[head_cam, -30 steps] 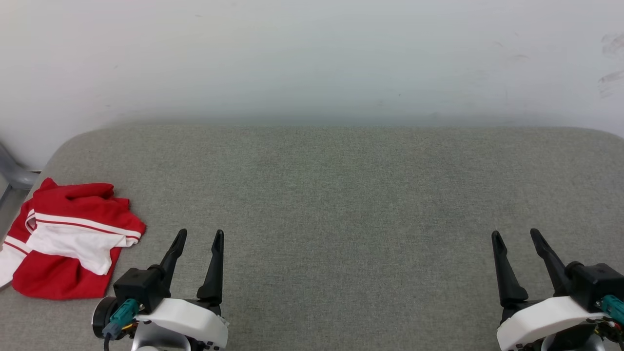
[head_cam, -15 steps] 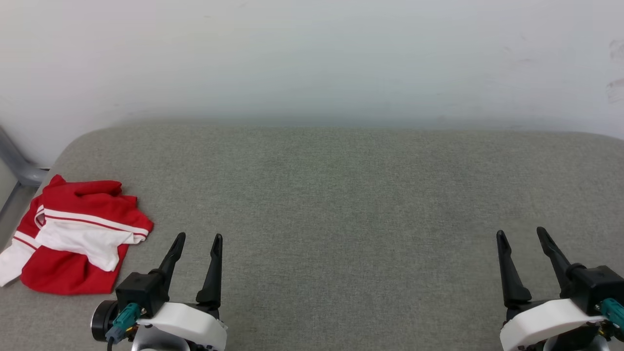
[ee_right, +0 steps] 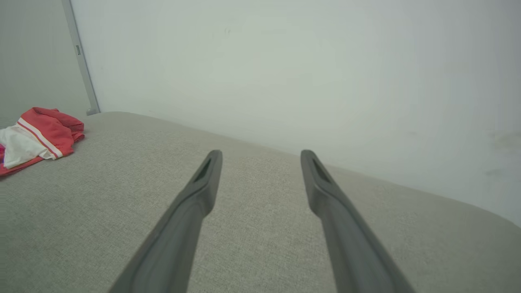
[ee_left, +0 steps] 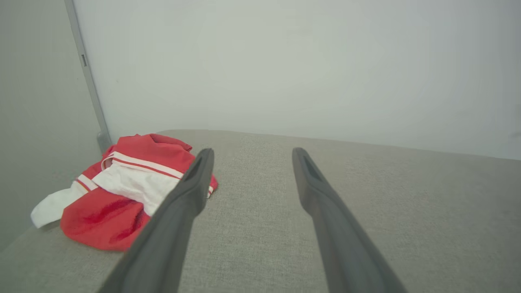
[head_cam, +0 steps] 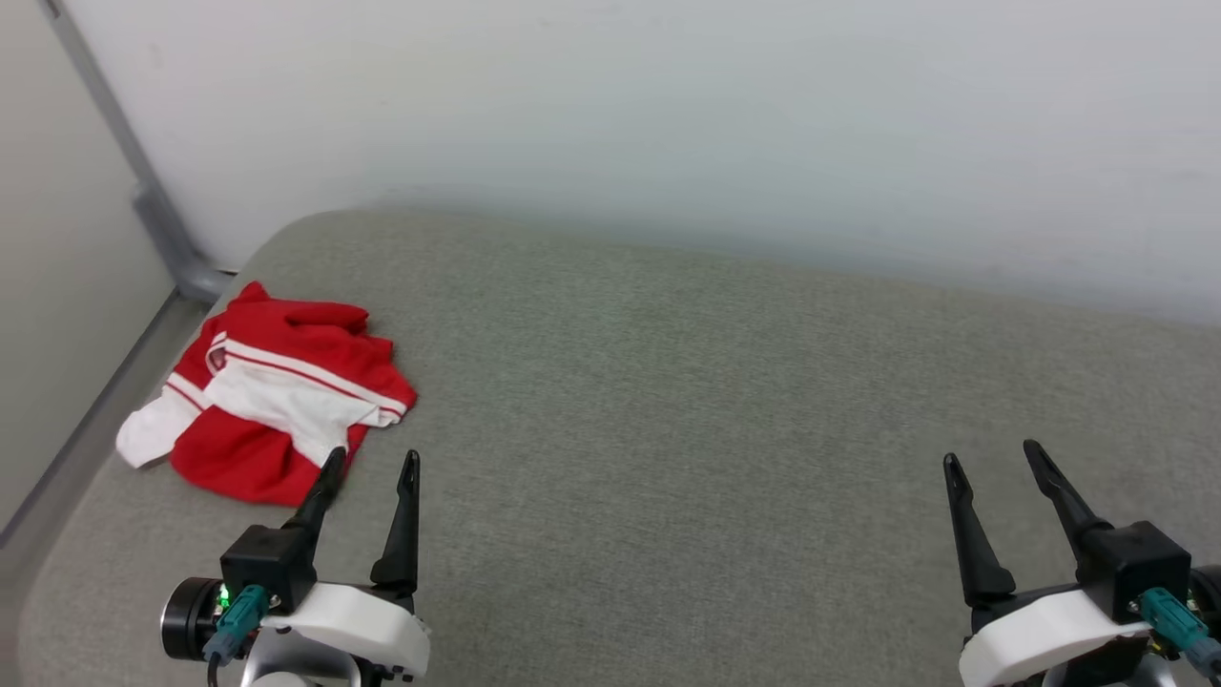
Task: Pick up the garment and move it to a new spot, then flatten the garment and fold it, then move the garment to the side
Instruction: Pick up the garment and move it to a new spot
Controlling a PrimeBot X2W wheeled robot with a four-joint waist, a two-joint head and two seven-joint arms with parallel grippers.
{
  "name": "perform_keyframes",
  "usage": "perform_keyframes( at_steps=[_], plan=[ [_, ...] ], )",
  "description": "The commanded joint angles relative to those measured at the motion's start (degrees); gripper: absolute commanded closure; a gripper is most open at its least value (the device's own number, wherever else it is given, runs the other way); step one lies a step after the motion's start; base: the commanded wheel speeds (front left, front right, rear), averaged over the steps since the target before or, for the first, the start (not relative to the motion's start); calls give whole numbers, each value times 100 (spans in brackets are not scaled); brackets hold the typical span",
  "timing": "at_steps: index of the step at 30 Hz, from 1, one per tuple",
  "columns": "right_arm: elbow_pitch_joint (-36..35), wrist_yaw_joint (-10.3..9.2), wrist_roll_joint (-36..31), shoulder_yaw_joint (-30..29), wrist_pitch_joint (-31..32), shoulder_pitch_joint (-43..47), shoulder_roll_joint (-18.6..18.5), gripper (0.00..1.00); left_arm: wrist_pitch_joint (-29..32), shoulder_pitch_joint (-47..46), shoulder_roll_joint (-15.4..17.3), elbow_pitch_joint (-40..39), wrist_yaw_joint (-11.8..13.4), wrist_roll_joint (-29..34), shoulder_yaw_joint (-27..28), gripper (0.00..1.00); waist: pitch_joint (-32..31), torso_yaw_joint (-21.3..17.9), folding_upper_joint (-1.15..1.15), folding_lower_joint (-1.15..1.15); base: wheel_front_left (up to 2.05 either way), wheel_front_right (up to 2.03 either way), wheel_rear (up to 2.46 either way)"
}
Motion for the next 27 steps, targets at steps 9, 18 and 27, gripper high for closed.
perform_keyframes(
  at_steps=[9,18,27],
  plan=[
    [-19,-2,112,106,-64,-9,-3,0,-15,-41,45,35,-11,-23,210,0,-17,1043,0,0,0,0,0],
    [41,-2,230,150,-164,-108,-4,0,-15,-33,42,4,-7,-34,239,0,21,1603,0,0,0,0,0],
    [213,-2,349,205,-245,-310,-4,0,-15,-40,63,-31,-8,-52,324,0,69,1737,0,0,0,0,0]
  ],
)
